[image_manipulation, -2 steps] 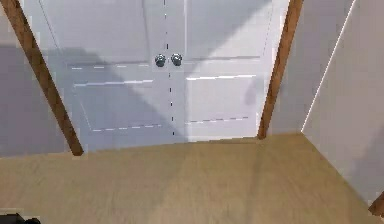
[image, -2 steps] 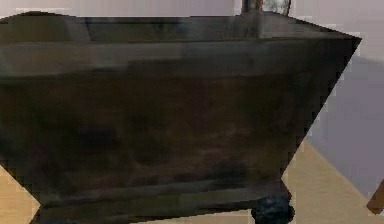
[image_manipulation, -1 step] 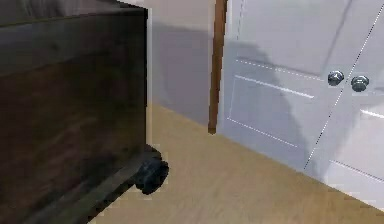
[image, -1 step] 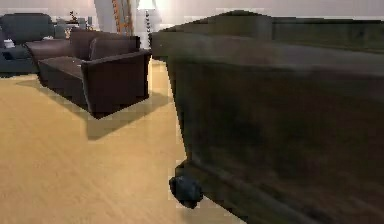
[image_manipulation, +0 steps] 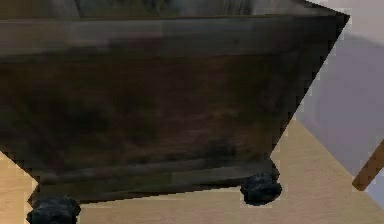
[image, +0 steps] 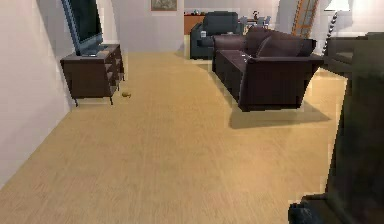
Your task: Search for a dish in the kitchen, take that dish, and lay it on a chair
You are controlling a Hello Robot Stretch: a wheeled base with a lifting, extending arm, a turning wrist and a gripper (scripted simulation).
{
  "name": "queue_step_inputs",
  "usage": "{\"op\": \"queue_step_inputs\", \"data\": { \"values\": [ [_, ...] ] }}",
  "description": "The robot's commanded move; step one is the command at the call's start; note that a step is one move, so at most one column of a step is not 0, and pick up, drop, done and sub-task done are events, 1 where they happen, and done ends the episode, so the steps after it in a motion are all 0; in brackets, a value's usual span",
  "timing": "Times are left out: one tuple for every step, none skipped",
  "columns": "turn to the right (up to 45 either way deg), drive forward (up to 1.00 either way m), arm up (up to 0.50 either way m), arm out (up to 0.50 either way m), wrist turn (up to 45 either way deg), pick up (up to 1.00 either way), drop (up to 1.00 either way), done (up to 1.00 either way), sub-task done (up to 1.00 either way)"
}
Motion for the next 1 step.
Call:
{"op": "queue_step_inputs", "data": {
  "values": [
    [-6.0,0.00,0.00,0.00,0.0,0.00,0.00,0.00,0.00]
  ]
}}
